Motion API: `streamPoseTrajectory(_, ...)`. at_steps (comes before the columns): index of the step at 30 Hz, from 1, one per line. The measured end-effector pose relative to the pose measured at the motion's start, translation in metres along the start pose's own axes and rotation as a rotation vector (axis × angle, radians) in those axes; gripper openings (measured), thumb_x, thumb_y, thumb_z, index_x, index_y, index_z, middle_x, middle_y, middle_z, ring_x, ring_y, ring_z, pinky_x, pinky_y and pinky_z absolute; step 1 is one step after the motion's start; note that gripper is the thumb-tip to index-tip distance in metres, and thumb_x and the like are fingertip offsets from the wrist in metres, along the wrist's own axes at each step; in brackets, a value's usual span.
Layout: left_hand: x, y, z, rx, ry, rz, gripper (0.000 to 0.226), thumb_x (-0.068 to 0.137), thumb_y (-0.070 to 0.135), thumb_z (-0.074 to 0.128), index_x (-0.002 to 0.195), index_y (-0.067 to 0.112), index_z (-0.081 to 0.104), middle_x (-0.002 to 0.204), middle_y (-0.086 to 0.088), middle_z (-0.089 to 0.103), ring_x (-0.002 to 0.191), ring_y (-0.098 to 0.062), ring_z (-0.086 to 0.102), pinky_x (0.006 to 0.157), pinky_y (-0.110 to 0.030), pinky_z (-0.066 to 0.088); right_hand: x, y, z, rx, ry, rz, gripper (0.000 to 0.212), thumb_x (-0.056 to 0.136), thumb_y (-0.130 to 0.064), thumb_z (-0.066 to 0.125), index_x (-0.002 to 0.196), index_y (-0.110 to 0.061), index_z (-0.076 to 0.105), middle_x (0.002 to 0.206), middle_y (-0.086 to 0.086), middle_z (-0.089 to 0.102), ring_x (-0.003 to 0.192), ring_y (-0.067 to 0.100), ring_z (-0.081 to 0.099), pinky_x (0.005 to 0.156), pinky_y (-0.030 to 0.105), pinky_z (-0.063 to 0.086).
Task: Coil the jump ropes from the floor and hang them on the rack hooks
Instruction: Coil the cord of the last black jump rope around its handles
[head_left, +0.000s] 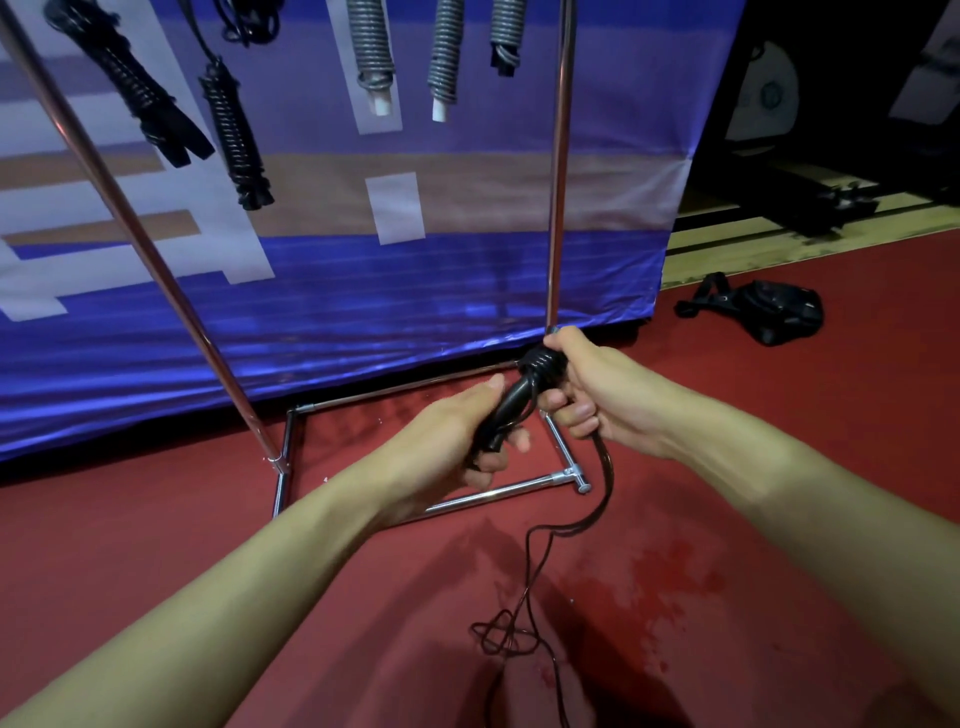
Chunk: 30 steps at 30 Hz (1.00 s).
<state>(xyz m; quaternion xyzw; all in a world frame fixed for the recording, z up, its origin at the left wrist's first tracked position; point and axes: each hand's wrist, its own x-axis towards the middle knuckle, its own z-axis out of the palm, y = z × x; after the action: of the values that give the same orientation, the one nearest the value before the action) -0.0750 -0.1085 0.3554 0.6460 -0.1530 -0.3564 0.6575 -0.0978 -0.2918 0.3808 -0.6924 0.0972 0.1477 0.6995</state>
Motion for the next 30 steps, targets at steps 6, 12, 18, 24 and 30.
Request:
streamPoseTrajectory(6,-0.002,-0.003,-0.012,-0.189,-0.181,0.008,0.062,0.1,0.03,0.054,0.15,-0.006,0.042,0.083,0.001,0.051,0.067,-0.01,0.042,0.059,-0.021,0.036,-0.005,0.0,-0.001,0.048,-0.048,-0.06,0.046,0.107,-0.042,0.03,0.103,-0.007,0.06,0.065,-0.003,0.04,0.056,0.009,0.019,0.057,0.029,0.013)
streamPoseTrajectory(12,-0.009,-0.002,-0.01,0.361,0.013,0.172,0.057,0.097,0.046,0.047,0.134,0.004,0.051,0.089,0.001,0.044,0.072,-0.009,0.041,0.069,-0.023,0.04,-0.011,-0.001,0.011,-0.009,0.003,-0.113,0.051,0.109,-0.052,0.031,0.096,-0.01,0.057,0.07,0.004,0.048,0.052,0.013,0.04,0.053,0.029,0.039)
streamPoseTrajectory(18,-0.014,0.005,-0.019,0.899,0.15,0.346,0.02,0.11,0.032,0.044,0.122,0.017,0.048,0.077,0.013,0.046,0.065,0.003,0.046,0.068,-0.022,0.035,-0.017,0.002,0.014,-0.111,0.053,-0.083,0.059,0.104,-0.064,0.028,0.117,-0.016,0.059,0.08,0.006,0.054,0.052,0.011,0.043,0.053,0.027,0.041)
streamPoseTrajectory(24,-0.014,0.01,-0.031,1.024,0.201,0.404,0.009,0.107,0.028,0.052,0.111,0.025,0.045,0.085,0.003,0.056,0.068,-0.01,0.047,0.062,-0.026,0.038,-0.014,0.005,0.016,-0.301,0.13,-0.118,0.048,0.105,-0.062,0.029,0.084,-0.022,0.047,0.065,-0.008,0.046,0.045,0.005,0.03,0.043,0.019,0.026)
streamPoseTrajectory(30,-0.014,0.007,-0.034,1.089,0.282,0.479,0.033,0.093,0.044,0.073,0.106,0.02,0.056,0.066,0.005,0.069,0.057,-0.007,0.065,0.058,-0.023,0.048,-0.009,0.008,0.02,-0.259,0.19,-0.057,0.047,0.106,-0.058,0.031,0.091,-0.018,0.051,0.062,-0.007,0.047,0.043,0.005,0.03,0.04,0.019,0.025)
